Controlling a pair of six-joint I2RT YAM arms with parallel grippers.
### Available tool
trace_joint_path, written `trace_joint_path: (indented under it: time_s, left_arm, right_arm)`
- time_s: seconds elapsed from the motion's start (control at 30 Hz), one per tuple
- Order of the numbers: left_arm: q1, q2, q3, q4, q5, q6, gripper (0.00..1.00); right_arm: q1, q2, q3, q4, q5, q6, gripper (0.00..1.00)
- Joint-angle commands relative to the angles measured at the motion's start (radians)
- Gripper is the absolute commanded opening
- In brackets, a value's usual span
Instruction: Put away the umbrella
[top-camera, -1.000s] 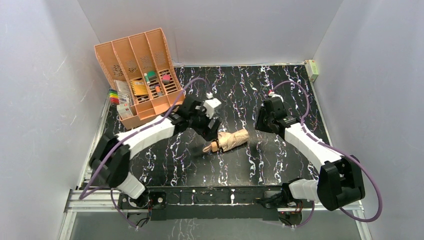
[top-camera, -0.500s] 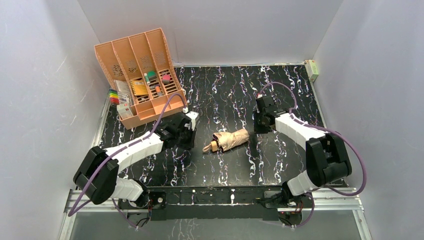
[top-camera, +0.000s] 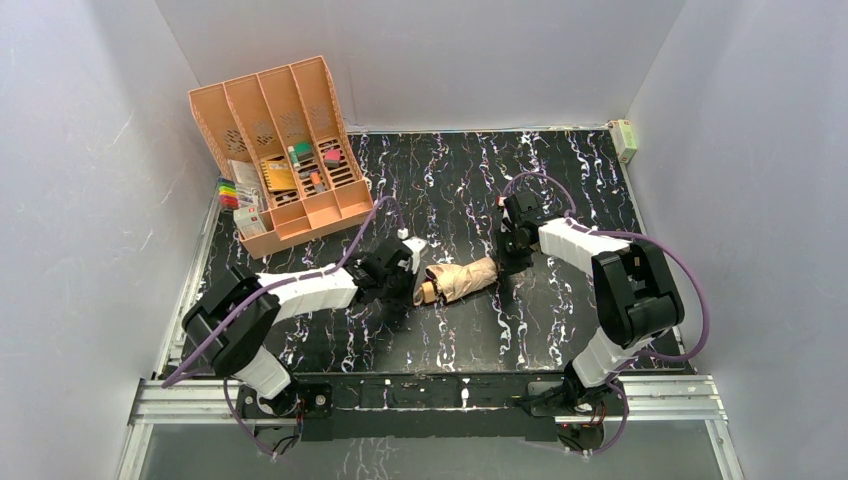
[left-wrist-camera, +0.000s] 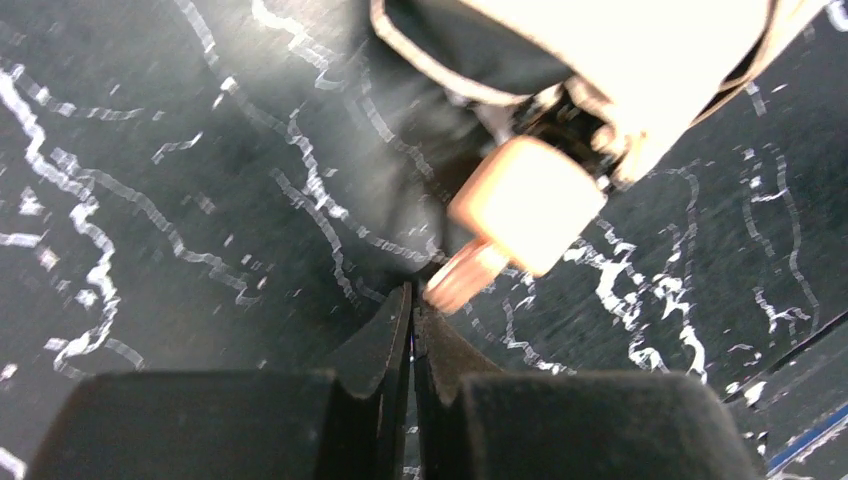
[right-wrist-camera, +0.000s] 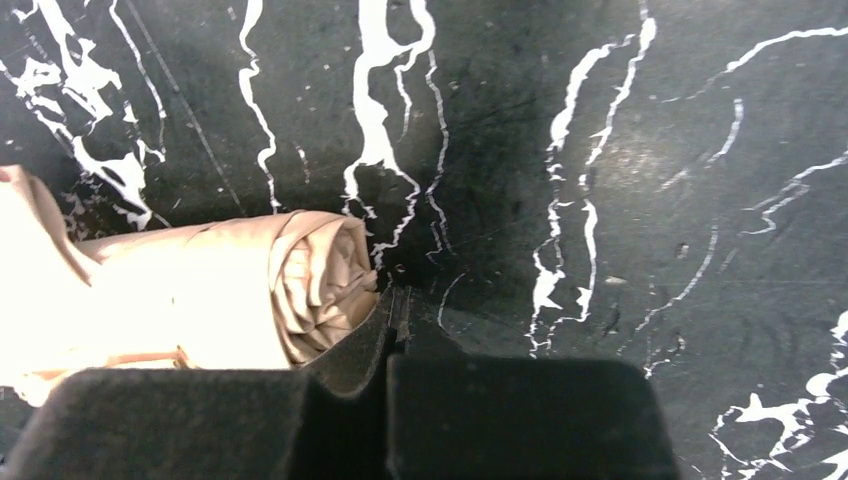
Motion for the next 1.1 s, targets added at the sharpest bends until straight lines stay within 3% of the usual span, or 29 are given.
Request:
trace_joint_path:
  time_s: [0.0, 0.5, 0.6, 0.7, 0.77, 0.87, 1.0, 1.07]
  left_arm:
    - [-0.023, 0.054, 0.027, 0.066, -0.005, -0.023, 0.02]
    - [-0.021, 0.214, 0.188, 0.066, 0.023, 0.093, 0.02]
    - [-0.021, 0.222, 0.208, 0.041, -0.022, 0.107, 0.02]
    - [0.007, 0.194, 0.202, 0.012, -0.061, 0.095, 0.04]
    - [0.043, 0.16, 0.194, -0.009, -0.059, 0.087, 0.11]
    - [0.075, 0.065, 0.176, -0.048, -0.061, 0.085, 0.31]
    - [0.101, -0.099, 0.128, -0.106, -0.155, 0.042, 0.6]
    - [0.112, -0.182, 0.105, -0.141, -0.189, 0.002, 0.66]
  right_arm:
    - [-0.003, -0.008, 0.034, -0.011, -0.105, -0.023, 0.0]
    - [0.065, -0.089, -0.038, 0.128, -0.38, 0.003, 0.0]
    - [0.067, -0.103, -0.036, 0.101, -0.316, 0.005, 0.0]
    - [0.066, -0.156, -0.029, 0.05, -0.148, 0.012, 0.0]
    - [0.065, -0.217, -0.032, 0.034, -0.045, 0.02, 0.03]
    - [0.064, -0.332, -0.044, 0.041, 0.055, 0.029, 0.17]
    - [0.064, -0.534, -0.09, 0.108, 0.093, 0.035, 0.31]
    - [0.066, -0.628, -0.118, 0.143, 0.108, 0.038, 0.37]
